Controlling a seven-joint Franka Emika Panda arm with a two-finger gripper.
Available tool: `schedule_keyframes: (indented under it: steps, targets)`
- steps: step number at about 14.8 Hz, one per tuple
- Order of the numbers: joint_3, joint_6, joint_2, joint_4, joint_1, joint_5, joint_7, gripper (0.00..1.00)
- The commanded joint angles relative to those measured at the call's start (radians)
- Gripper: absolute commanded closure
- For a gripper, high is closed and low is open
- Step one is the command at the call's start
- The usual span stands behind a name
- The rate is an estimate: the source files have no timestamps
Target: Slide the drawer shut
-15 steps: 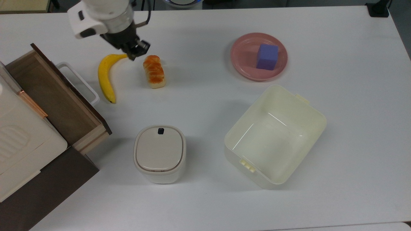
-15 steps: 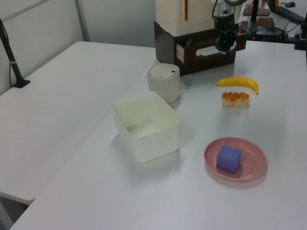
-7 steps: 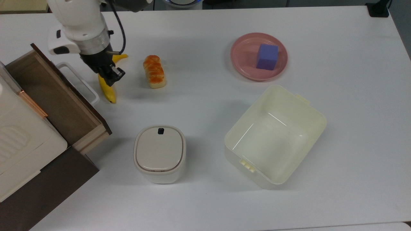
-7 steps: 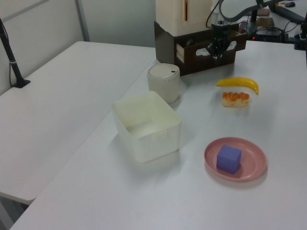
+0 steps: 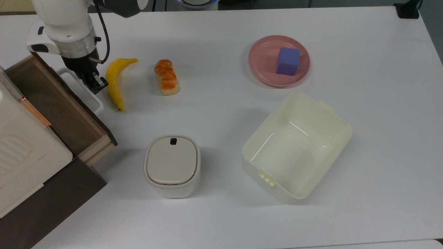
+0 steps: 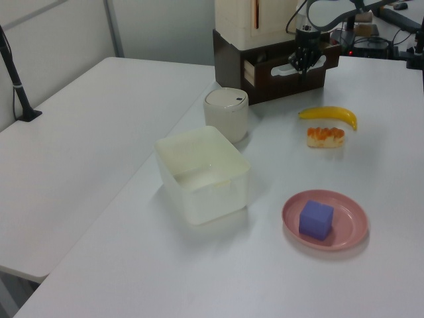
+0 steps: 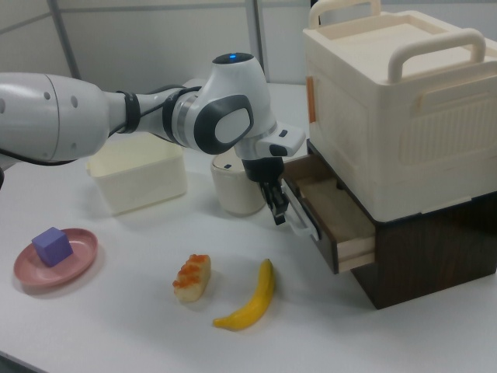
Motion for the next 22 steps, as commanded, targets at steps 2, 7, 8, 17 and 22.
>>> schedule_keyframes:
  steps: [2,7,8,17,22]
  targets:
    - [-0.009,0.104,0.045,0.038,-0.028,-0.071,0.048,1.00]
    - [-0.015,0.222,0.116,0.105,-0.062,-0.096,0.048,1.00]
    - [-0.022,0.250,0.123,0.105,-0.062,-0.097,0.048,1.00]
    - [-0.019,0.214,0.067,0.063,0.042,-0.111,-0.096,1.00]
    - [-0.015,-0.008,-0.030,0.059,0.183,-0.093,-0.227,1.00]
